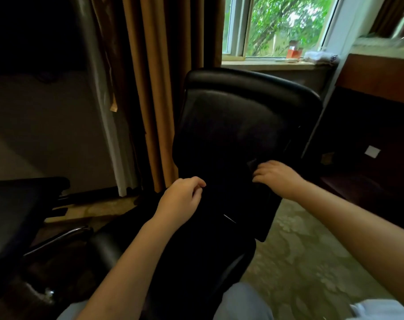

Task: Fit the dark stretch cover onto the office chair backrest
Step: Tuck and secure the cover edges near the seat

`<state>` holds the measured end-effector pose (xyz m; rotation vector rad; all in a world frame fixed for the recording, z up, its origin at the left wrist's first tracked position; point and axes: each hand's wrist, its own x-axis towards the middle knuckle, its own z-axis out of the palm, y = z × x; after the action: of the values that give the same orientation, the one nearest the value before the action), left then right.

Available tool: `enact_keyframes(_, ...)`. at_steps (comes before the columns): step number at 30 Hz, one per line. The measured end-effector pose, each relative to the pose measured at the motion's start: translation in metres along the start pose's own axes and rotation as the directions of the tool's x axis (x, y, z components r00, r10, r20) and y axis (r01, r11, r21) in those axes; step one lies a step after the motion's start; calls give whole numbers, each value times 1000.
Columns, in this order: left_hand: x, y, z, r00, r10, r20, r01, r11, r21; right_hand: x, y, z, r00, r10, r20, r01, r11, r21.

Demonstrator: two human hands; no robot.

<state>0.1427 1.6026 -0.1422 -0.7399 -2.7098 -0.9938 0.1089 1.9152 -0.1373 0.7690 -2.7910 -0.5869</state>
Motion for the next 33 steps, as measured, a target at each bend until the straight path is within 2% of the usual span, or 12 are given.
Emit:
enact_keyframes(3,6,1,-8,1000,15,-6,-15,1000,28,4,20,-19,958,167,-232,-152,985,79)
enact_keyframes(6,30,-4,-13,999,36,7,-36,999,37,26,44,-45,839,291,-460,-248,956,153)
enact_keyframes(8,55,-9,-17,998,64,5,-64,996,64,49,65,-61,748,365,-555,-305,931,201)
enact_keyframes(10,83,-15,-23,996,85,4,-85,993,85,72,90,-72,685,432,-586,-359,901,245)
enact_keyframes(12,113,-20,-31,996,82,33,-85,993,87,93,116,-78,665,517,-539,-430,855,290)
enact_keyframes(14,141,-19,-42,996,67,66,-72,994,82,109,133,-83,683,574,-452,-495,819,291)
enact_keyframes(17,179,-7,-67,992,59,114,-67,995,68,118,147,-87,719,585,-376,-513,811,282)
enact_keyframes(19,202,4,-88,988,44,149,-52,997,49,118,153,-91,721,619,-311,-522,780,345)
enact_keyframes(22,228,22,-120,986,11,167,-15,1000,24,117,153,-105,675,712,-193,-571,669,476)
enact_keyframes(28,244,62,-158,972,-73,222,75,997,-1,107,147,-140,579,815,13,-693,483,536)
enact_keyframes(33,236,98,-158,954,-94,285,110,993,-40,66,124,-164,542,838,70,-738,434,517)
